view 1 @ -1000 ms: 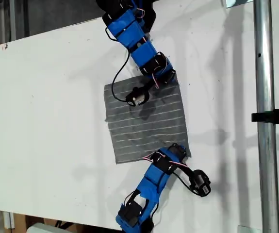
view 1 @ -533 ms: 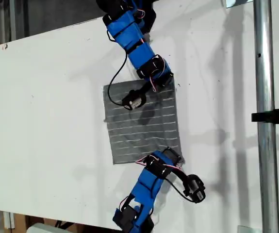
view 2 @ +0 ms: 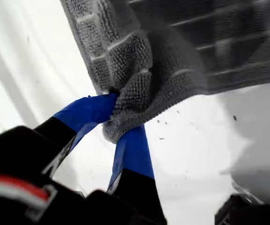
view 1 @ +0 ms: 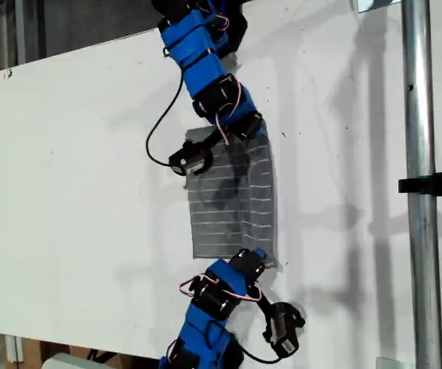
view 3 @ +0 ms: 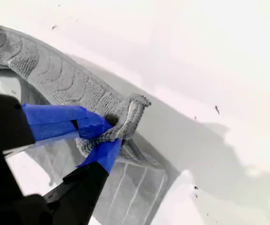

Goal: Grasp corners of a towel and fold twice.

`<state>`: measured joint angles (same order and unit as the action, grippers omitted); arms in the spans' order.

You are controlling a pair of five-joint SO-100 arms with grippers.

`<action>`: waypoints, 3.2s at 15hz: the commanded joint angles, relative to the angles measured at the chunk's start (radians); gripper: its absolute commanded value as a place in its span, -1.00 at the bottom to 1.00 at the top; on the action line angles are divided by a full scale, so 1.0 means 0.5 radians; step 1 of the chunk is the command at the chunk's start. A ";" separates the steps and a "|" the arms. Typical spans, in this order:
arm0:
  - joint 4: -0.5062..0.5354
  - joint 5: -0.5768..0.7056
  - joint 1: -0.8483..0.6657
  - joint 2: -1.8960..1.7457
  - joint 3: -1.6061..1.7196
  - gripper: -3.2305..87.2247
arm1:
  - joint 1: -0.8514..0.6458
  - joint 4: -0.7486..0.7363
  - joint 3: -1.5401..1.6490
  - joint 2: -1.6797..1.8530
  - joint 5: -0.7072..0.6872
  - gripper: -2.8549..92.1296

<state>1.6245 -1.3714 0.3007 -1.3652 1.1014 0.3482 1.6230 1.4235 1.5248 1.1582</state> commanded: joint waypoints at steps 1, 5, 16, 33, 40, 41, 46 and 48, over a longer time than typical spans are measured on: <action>-0.120 0.138 -0.423 -0.353 0.436 -0.97 | -0.463 -0.043 0.193 0.313 -0.187 -0.94; -0.273 0.463 -0.976 -0.534 0.831 -0.97 | -1.138 -0.328 0.494 0.534 -0.614 -0.94; -0.583 0.537 -1.086 -0.632 1.239 -0.97 | -1.221 -0.574 0.859 0.568 -0.868 -0.94; -0.267 -0.196 -0.512 -1.942 2.095 -0.39 | -0.822 0.178 1.466 1.592 -0.049 -0.34; -0.856 -0.341 -0.267 -4.228 3.933 -0.39 | -0.948 -0.497 2.062 2.120 0.166 -0.05; -0.819 -0.365 -0.276 -4.228 4.001 -0.41 | -1.028 -0.571 2.083 1.991 0.150 -0.03; -0.678 -0.365 -0.334 -4.228 4.037 -0.47 | -1.316 -1.065 1.859 0.920 0.089 -0.03; -0.675 -0.374 -0.334 -4.228 4.037 -0.49 | -1.310 -1.184 1.522 0.270 -0.018 0.02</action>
<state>1.2824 -1.5493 0.1442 -3.4714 3.1155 -0.3099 1.0661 2.3332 1.8392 1.1766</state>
